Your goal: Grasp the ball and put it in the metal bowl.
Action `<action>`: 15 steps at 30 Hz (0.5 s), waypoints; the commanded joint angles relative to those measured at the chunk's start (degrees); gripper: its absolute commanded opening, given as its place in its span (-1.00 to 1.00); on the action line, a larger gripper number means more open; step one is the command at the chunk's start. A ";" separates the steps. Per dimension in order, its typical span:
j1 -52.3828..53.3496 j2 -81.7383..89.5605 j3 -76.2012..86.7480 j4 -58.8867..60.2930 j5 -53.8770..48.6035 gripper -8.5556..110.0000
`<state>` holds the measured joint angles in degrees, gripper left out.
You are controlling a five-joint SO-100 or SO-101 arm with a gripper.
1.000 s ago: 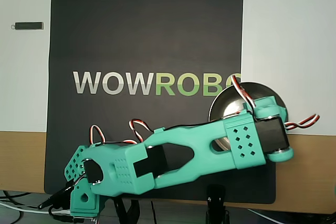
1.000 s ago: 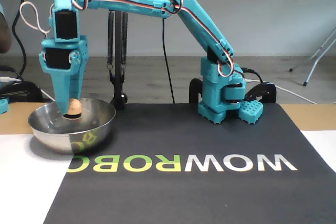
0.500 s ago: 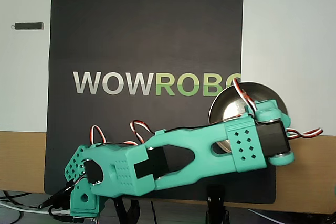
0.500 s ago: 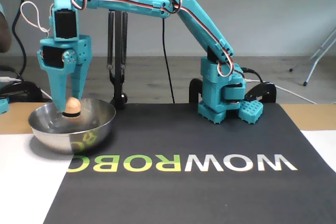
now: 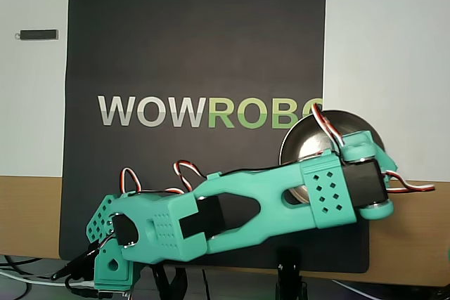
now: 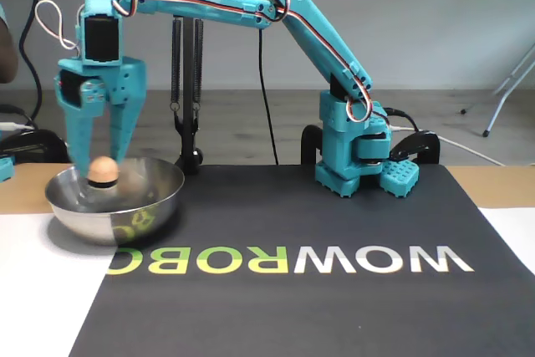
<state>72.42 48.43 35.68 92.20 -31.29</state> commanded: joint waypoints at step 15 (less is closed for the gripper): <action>-0.53 1.14 -2.11 0.09 1.93 -0.52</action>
<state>72.33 48.43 35.68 92.11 -29.71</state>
